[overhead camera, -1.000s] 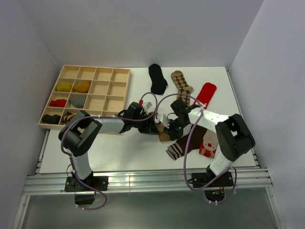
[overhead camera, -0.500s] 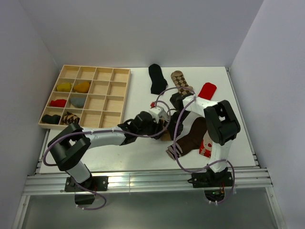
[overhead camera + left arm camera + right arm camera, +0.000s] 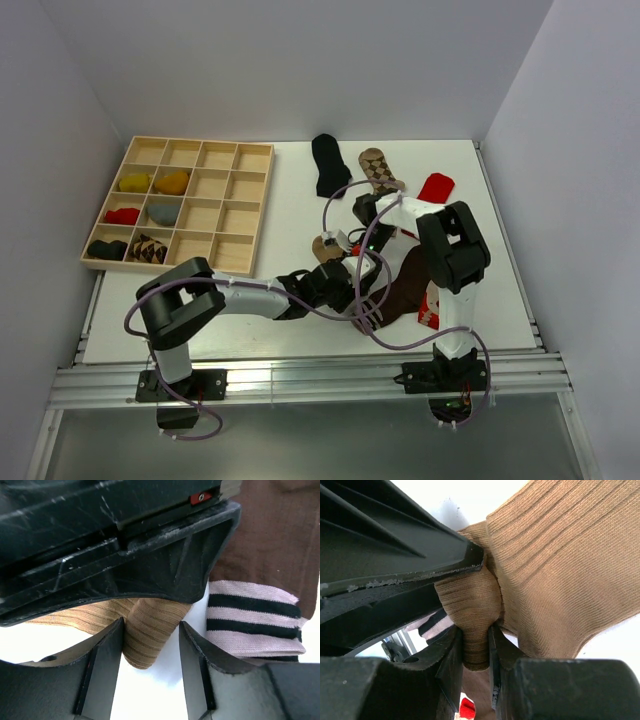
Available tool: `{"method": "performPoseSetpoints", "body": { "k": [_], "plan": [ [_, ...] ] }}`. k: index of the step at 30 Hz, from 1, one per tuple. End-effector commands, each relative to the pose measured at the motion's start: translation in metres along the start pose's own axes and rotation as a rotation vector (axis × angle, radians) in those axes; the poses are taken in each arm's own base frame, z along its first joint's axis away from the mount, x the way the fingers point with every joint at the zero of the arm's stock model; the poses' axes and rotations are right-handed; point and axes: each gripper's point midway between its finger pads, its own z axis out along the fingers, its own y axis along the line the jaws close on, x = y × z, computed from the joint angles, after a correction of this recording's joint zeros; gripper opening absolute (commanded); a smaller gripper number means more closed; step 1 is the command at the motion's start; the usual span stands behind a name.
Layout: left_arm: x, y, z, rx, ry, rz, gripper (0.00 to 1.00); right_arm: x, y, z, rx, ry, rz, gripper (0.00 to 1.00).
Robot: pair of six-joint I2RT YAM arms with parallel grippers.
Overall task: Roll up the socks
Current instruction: Roll the sock at the center of the board.
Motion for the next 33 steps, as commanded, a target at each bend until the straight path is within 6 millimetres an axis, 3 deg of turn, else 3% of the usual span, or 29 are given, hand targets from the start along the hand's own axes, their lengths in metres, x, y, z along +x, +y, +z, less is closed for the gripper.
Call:
{"method": "performPoseSetpoints", "body": {
  "k": [1, 5, 9, 12, 14, 16, 18, 26, 27, 28, 33],
  "plan": [
    [-0.019, 0.000, 0.004, -0.011, -0.068, 0.019, 0.53, 0.001, -0.001, -0.004, -0.012, 0.016, 0.026, 0.17],
    [-0.011, -0.005, 0.007, 0.009, -0.052, 0.010, 0.49, -0.001, -0.001, -0.003, -0.015, 0.012, 0.033, 0.17],
    [0.000, -0.012, 0.012, 0.078, -0.016, -0.040, 0.18, -0.005, -0.003, -0.004, -0.013, -0.016, 0.054, 0.23],
    [0.011, -0.012, 0.012, 0.132, 0.011, -0.118, 0.07, -0.010, -0.004, -0.007, 0.002, -0.053, 0.053, 0.33],
    [0.016, -0.020, 0.010, 0.207, 0.026, -0.182, 0.04, -0.012, -0.007, -0.013, 0.025, -0.101, 0.055, 0.42],
    [0.024, -0.014, 0.009, 0.226, 0.049, -0.248, 0.03, -0.011, -0.008, -0.020, 0.031, -0.142, 0.062, 0.47],
    [0.031, -0.014, 0.009, 0.286, 0.075, -0.306, 0.00, -0.018, -0.012, -0.033, 0.075, -0.210, 0.042, 0.49],
    [0.043, -0.015, 0.004, 0.441, 0.174, -0.527, 0.00, -0.007, -0.037, -0.081, 0.363, -0.433, -0.025, 0.54],
    [0.039, -0.016, 0.002, 0.476, 0.185, -0.556, 0.00, 0.001, -0.036, -0.076, 0.375, -0.428, -0.027, 0.55],
    [0.041, -0.018, 0.001, 0.495, 0.207, -0.572, 0.00, -0.003, -0.034, -0.086, 0.429, -0.452, -0.093, 0.56],
    [0.042, -0.018, -0.005, 0.604, 0.302, -0.706, 0.00, 0.004, -0.016, -0.086, 0.488, -0.458, -0.249, 0.61]
  ]
}}
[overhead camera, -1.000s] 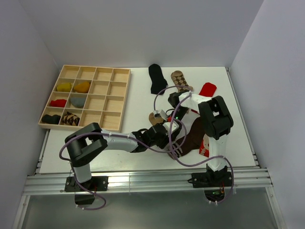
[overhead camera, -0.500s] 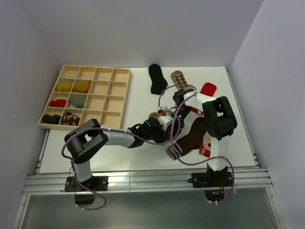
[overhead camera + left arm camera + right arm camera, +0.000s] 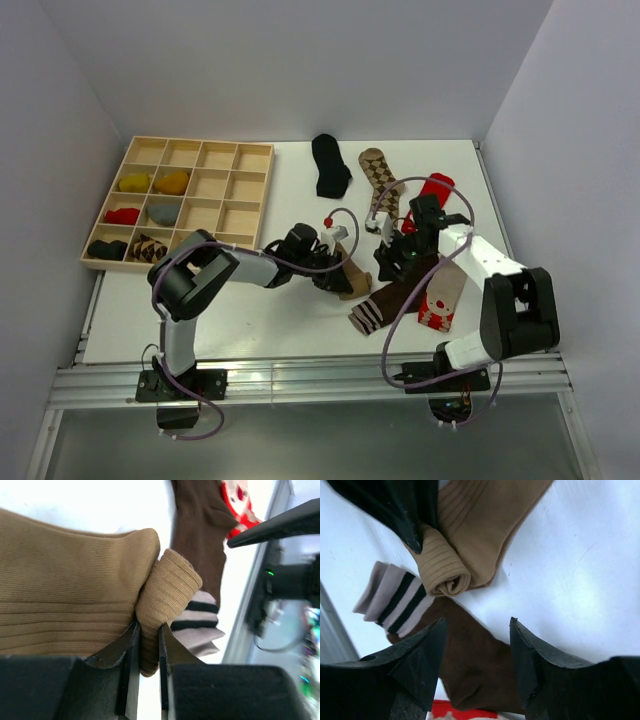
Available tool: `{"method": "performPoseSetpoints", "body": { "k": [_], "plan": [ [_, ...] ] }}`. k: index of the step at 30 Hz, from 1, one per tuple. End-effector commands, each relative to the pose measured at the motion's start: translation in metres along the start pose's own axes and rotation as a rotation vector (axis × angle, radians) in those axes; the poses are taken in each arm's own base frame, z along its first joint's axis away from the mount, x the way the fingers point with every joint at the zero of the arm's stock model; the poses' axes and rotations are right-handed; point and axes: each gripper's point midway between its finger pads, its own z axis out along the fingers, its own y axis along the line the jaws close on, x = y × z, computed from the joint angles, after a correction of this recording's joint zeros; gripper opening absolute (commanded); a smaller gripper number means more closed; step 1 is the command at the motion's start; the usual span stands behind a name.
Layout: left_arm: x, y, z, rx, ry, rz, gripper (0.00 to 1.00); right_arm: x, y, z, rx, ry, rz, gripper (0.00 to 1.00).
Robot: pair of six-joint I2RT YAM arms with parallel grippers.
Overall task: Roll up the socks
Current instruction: Roll the sock at the center of the board.
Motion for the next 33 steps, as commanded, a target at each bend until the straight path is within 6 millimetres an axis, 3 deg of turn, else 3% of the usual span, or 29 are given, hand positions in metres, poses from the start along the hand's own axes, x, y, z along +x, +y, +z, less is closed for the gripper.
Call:
{"method": "performPoseSetpoints", "body": {
  "k": [1, 8, 9, 14, 20, 30, 33],
  "plan": [
    [0.047, 0.000, -0.009, 0.081, 0.221, -0.224, 0.00, -0.019, -0.005, -0.007, 0.060, -0.075, -0.219, 0.62],
    [0.043, 0.009, -0.013, 0.064, 0.300, -0.390, 0.00, -0.015, 0.020, 0.008, 0.052, -0.041, -0.395, 0.66],
    [0.042, 0.011, -0.014, 0.052, 0.306, -0.388, 0.00, -0.007, 0.025, 0.015, 0.047, -0.022, -0.406, 0.66],
    [0.038, 0.015, -0.013, 0.016, 0.341, -0.406, 0.01, -0.015, 0.044, 0.035, 0.063, -0.006, -0.524, 0.68],
    [0.039, 0.020, -0.011, -0.010, 0.366, -0.427, 0.00, -0.019, 0.046, 0.045, 0.070, 0.007, -0.560, 0.68],
    [0.036, 0.021, -0.008, -0.002, 0.379, -0.436, 0.01, -0.008, 0.040, 0.064, 0.093, 0.066, -0.609, 0.66],
    [0.034, 0.020, -0.007, -0.001, 0.376, -0.435, 0.03, -0.004, 0.041, 0.067, 0.078, 0.080, -0.594, 0.61]
  ]
}}
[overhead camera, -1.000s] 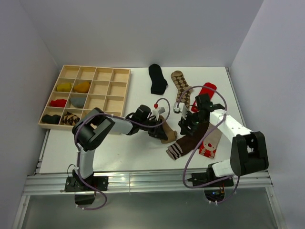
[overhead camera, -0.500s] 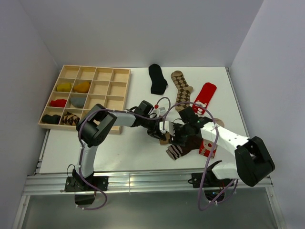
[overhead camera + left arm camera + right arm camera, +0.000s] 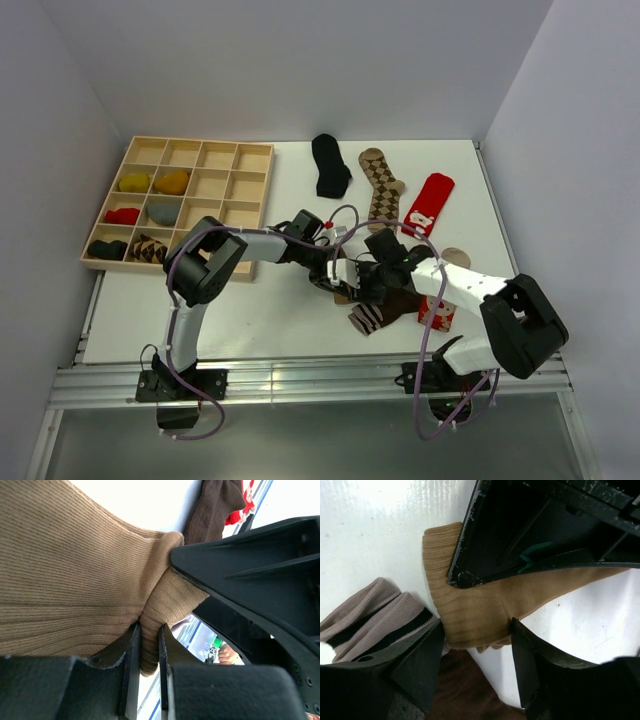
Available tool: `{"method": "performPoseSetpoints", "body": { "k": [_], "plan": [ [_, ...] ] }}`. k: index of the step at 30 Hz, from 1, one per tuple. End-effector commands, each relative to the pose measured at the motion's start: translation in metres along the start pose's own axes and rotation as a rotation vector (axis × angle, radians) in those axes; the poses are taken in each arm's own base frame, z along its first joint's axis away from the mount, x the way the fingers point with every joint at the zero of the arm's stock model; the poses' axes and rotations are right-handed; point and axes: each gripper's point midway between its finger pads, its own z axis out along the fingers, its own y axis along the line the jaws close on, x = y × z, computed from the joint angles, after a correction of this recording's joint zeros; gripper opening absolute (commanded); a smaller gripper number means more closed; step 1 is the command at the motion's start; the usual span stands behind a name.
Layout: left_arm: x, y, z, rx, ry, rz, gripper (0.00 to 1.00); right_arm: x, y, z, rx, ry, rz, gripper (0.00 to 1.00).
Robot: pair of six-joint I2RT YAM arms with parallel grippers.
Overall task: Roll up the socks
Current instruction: Roll the sock at the center of the board.
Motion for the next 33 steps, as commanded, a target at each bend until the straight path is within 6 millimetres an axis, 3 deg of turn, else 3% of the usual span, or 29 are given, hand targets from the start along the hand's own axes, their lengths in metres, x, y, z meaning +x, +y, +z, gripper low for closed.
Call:
{"method": "performPoseSetpoints", "body": {
  "k": [1, 4, 6, 8, 10, 12, 14, 19, 23, 30, 33],
  "plan": [
    [0.010, 0.023, 0.005, -0.072, 0.030, -0.033, 0.05, -0.002, -0.004, 0.006, 0.007, -0.004, -0.011, 0.60],
    [0.008, 0.023, 0.004, -0.078, 0.021, -0.030, 0.13, -0.009, 0.001, 0.007, -0.052, -0.019, 0.013, 0.53],
    [0.004, 0.024, 0.002, -0.103, 0.000, -0.018, 0.21, -0.005, 0.009, 0.009, -0.100, -0.001, 0.044, 0.27],
    [-0.001, 0.027, 0.000, -0.138, -0.030, 0.007, 0.27, -0.005, 0.010, 0.011, -0.133, 0.011, 0.072, 0.13],
    [-0.010, 0.023, -0.006, -0.157, -0.082, 0.045, 0.34, -0.003, 0.018, 0.010, -0.180, 0.028, 0.111, 0.10],
    [-0.026, 0.014, -0.015, -0.175, -0.174, 0.110, 0.36, -0.004, 0.016, 0.010, -0.195, 0.036, 0.150, 0.09],
    [-0.029, 0.014, -0.022, -0.198, -0.226, 0.126, 0.39, -0.002, 0.015, 0.008, -0.205, 0.045, 0.198, 0.08],
    [-0.048, -0.008, -0.042, -0.162, -0.409, 0.210, 0.43, 0.004, 0.016, 0.001, -0.250, 0.084, 0.286, 0.08],
    [-0.056, -0.012, -0.059, -0.177, -0.533, 0.240, 0.44, 0.012, 0.015, -0.001, -0.295, 0.121, 0.362, 0.08],
    [-0.058, -0.023, -0.106, -0.249, -0.779, 0.332, 0.46, 0.020, 0.007, -0.007, -0.440, 0.192, 0.540, 0.09],
    [-0.058, -0.026, -0.109, -0.332, -0.803, 0.419, 0.47, 0.022, 0.000, -0.007, -0.476, 0.228, 0.589, 0.09]
  ]
}}
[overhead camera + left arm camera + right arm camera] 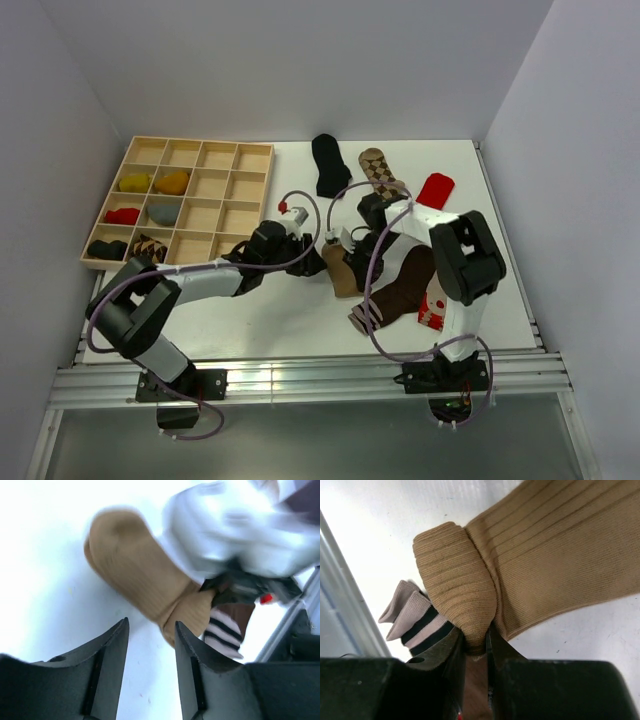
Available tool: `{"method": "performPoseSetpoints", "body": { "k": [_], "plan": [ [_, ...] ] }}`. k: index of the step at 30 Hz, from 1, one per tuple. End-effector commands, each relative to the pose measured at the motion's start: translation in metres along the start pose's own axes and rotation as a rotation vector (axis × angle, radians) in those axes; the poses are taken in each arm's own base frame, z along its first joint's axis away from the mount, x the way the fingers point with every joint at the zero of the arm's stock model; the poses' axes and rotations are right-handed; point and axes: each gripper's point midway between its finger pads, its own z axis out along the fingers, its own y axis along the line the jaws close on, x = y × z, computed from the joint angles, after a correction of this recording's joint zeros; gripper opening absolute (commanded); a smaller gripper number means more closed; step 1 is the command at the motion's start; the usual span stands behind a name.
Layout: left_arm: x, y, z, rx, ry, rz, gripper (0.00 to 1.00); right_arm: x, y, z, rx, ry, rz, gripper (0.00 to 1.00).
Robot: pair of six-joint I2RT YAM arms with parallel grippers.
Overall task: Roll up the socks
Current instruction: Roll the sock at the center of the board.
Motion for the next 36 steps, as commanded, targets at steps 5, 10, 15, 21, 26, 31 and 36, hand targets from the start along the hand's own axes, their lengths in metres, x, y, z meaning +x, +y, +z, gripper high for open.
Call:
{"method": "performPoseSetpoints", "body": {
  "k": [5, 10, 15, 21, 26, 31, 36],
  "plan": [
    [-0.016, -0.034, 0.011, -0.098, -0.124, 0.415, 0.49, 0.011, 0.001, -0.004, -0.096, 0.124, 0.158, 0.10],
    [0.011, -0.056, 0.030, -0.077, -0.070, 0.583, 0.52, 0.013, -0.001, -0.002, -0.115, 0.152, 0.189, 0.11],
    [0.035, -0.057, 0.048, -0.102, 0.003, 0.671, 0.55, 0.014, -0.007, -0.001, -0.107, 0.166, 0.213, 0.12],
    [0.053, -0.050, 0.059, -0.137, 0.049, 0.734, 0.55, 0.015, -0.010, 0.001, -0.107, 0.174, 0.220, 0.12],
    [0.062, -0.043, 0.063, -0.145, 0.059, 0.714, 0.51, 0.012, -0.010, 0.001, -0.113, 0.161, 0.224, 0.17],
    [0.073, -0.040, 0.066, -0.097, 0.107, 0.660, 0.12, 0.003, -0.008, -0.006, -0.109, 0.096, 0.226, 0.40],
    [0.077, -0.031, 0.063, -0.036, 0.180, 0.553, 0.04, -0.009, -0.016, -0.025, -0.037, -0.028, 0.213, 0.53]
  ]
}}
